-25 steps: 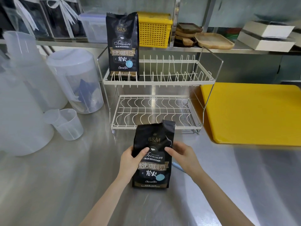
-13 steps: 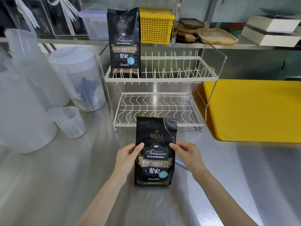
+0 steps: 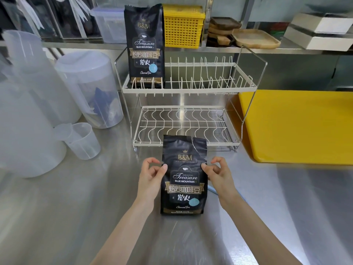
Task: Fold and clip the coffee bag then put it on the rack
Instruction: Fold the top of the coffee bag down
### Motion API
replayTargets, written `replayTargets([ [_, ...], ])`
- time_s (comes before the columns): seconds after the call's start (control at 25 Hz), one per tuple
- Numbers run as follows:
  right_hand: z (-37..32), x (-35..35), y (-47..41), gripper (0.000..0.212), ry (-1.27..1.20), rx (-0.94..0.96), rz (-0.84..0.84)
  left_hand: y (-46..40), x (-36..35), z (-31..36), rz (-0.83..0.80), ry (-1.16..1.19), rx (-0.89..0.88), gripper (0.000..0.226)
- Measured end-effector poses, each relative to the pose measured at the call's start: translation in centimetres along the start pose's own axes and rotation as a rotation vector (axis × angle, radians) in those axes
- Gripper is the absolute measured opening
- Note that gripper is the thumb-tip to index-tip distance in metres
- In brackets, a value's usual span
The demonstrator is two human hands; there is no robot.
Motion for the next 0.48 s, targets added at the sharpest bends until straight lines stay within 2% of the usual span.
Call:
replayTargets([
  [0.16,-1.2,0.2,0.1,0.019,0.208,0.144,0.001,-0.2,-0.3,1.8,-0.114,-0.256,-0.194,0.023],
  [0.28,-1.6,0.2,0.3,0.021,0.425,0.195,-0.031,-0.3,-0.2,2.3,-0.213,-0.435,-0.246,0.024],
  [0.36,-1.6,0.5,0.4,0.029,0.522,0.216,0.002,-0.3,-0.1,2.6,-0.212,-0.536,-0.265,0.025],
  [0.48,-1.8,0.9,0.5,0.027,0.478,0.216,0.028,-0.1,0.1,3.0,-0.165,-0.539,-0.272,0.025],
])
Point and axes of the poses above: each hand's wrist, its own y-axis away from the middle knuckle, its own x-axis out of the back of the hand, z = x × y, the point moved 8 cm from there along -y, towards the middle knuckle, and after that the axes turned 5 degrees about -x, right-handed, at the moved point
